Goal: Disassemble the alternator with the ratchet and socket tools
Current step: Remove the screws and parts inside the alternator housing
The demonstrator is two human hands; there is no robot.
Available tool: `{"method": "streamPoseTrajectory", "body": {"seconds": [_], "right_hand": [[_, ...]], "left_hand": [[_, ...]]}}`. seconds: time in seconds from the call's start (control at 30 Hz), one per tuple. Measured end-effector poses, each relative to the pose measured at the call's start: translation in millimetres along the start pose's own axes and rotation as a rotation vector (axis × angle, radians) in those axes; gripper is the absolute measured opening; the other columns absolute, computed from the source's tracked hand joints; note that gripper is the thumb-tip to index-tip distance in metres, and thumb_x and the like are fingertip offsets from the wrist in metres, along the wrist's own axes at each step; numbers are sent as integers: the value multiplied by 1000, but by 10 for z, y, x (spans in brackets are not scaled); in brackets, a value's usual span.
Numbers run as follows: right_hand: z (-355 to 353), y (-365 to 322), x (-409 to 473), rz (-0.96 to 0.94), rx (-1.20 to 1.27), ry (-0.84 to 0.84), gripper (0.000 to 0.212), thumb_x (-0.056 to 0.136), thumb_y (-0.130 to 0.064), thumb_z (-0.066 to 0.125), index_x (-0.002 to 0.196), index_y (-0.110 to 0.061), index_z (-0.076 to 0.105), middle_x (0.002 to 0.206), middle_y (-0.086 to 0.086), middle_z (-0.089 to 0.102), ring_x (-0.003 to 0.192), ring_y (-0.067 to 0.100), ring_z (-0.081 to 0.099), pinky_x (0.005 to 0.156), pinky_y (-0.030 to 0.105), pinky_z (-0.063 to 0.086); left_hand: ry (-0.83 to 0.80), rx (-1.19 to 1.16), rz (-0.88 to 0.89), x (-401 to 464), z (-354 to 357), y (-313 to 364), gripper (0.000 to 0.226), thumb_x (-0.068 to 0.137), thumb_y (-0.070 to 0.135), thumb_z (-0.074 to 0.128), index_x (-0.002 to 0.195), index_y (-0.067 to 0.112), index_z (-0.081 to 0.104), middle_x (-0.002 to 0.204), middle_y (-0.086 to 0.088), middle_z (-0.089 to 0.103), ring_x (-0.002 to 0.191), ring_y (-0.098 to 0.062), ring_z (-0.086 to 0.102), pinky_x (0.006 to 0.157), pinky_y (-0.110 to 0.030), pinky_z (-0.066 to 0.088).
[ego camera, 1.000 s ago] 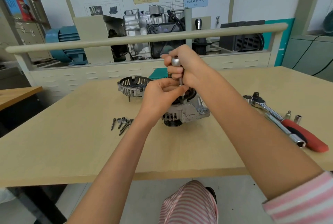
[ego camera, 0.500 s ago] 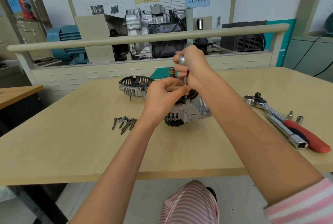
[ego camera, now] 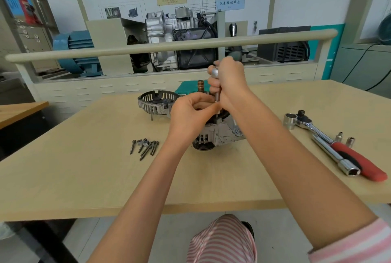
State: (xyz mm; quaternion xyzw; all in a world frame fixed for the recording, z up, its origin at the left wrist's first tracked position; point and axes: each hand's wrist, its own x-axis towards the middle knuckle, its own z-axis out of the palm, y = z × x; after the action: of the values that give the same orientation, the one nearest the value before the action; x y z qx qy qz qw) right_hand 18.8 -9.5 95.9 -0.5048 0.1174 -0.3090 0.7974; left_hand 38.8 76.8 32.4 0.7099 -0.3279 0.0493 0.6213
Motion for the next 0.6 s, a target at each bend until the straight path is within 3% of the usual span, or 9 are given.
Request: {"method": "streamPoseTrajectory", "body": {"seconds": [0.1, 0.2, 0.27, 0.33, 0.43, 0.5, 0.6], "right_hand": [[-56, -118, 22, 210, -135, -340, 19, 98, -12, 31, 94, -8, 49, 49, -6, 44, 29, 3, 24, 30, 16, 18], [-57, -127, 30, 235, -204, -457, 19, 98, -15, 35, 99, -7, 52, 47, -9, 45, 31, 2, 25, 31, 15, 17], [-26, -100, 5, 213, -165, -383, 20, 97, -13, 34, 99, -6, 52, 49, -7, 45, 31, 2, 26, 31, 15, 18], [38, -12, -6, 84, -119, -160, 20, 95, -6, 30, 104, -5, 48, 57, -2, 46, 32, 4, 28, 31, 16, 20], [65, 85, 0, -117, -88, 129, 38, 93, -2, 27, 130, -4, 34, 78, 6, 47, 45, 7, 35, 33, 15, 25], [35, 54, -2, -66, -49, 92, 38, 93, -3, 26, 130, -3, 35, 70, 5, 47, 40, 7, 32, 32, 15, 23], [9, -79, -34, 123, -160, -184, 20, 95, -6, 29, 94, -8, 49, 53, -2, 44, 29, 5, 25, 32, 14, 19]], "left_hand": [[-50, -44, 16, -10, -49, -3, 9, 80, 12, 72, 88, 7, 71, 74, -3, 72, 68, -4, 64, 67, -12, 49], [-53, -59, 5, -13, -65, 3, 9, 79, 11, 73, 85, 5, 71, 75, -4, 72, 69, -5, 65, 66, -10, 49], [-29, -50, -14, -6, -51, 8, 6, 77, 13, 75, 80, 11, 70, 73, -2, 71, 69, -7, 65, 68, -13, 50], [15, -34, -19, 5, -24, 5, 9, 76, 12, 76, 75, 17, 69, 70, 0, 70, 67, -8, 64, 68, -17, 51], [32, -7, 0, 7, 11, -8, 16, 76, 8, 73, 72, 22, 67, 63, 6, 67, 61, -4, 61, 64, -16, 51], [25, -12, 16, -8, 21, -20, 12, 77, 8, 72, 76, 19, 69, 66, 1, 69, 63, -4, 62, 67, -17, 52], [-14, -49, 39, -30, -12, -21, 4, 79, 10, 72, 82, 7, 71, 75, -11, 72, 70, -9, 63, 71, -19, 51]]}}
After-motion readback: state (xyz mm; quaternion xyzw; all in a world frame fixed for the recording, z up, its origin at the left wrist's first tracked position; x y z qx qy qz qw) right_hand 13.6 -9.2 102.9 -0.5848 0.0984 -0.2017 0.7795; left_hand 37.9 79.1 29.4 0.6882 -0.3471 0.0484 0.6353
